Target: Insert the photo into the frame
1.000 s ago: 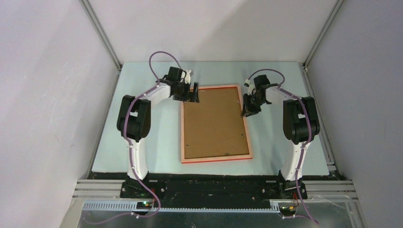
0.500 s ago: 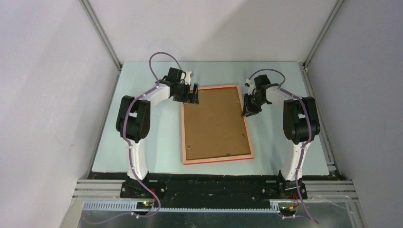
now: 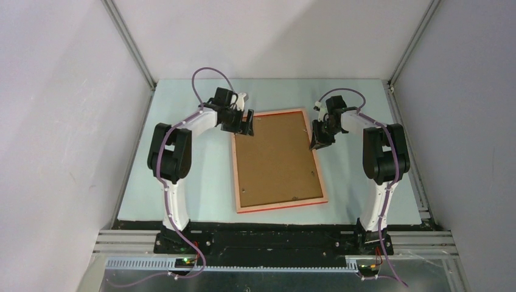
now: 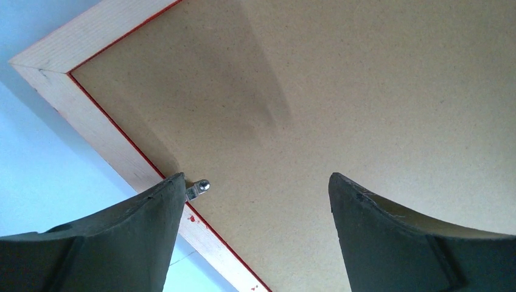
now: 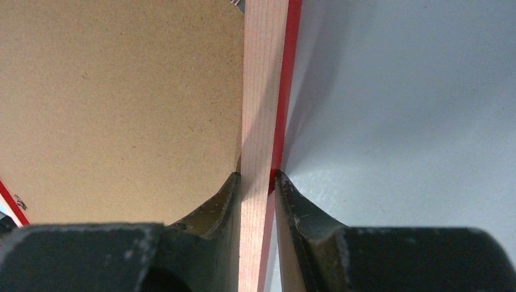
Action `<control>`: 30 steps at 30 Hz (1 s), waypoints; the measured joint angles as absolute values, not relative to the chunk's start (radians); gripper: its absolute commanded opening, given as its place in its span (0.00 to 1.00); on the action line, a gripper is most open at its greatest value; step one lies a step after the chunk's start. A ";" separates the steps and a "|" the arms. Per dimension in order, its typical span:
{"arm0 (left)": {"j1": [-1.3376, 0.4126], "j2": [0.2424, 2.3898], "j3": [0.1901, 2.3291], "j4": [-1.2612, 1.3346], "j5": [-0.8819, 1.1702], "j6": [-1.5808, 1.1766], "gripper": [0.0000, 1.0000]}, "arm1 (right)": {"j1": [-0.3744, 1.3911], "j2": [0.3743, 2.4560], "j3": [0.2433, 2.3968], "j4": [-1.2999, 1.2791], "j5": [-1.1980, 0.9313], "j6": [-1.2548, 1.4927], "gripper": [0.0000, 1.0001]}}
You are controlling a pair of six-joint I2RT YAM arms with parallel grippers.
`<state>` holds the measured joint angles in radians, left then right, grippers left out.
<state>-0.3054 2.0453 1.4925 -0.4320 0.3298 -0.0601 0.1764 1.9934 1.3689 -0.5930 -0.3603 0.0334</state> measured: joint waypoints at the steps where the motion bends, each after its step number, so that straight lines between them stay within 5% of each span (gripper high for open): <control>1: -0.305 2.042 1.489 -0.432 0.332 -0.058 0.90 | 0.176 1.994 1.369 -0.593 -0.361 0.033 0.00; 30: -0.319 1.951 1.402 -0.563 0.389 0.028 0.91 | 0.175 1.993 1.369 -0.593 -0.355 0.009 0.00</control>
<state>-0.3187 1.9507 1.4021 -0.5632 0.3885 0.0277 0.1745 1.9934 1.3689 -0.5930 -0.3550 0.0093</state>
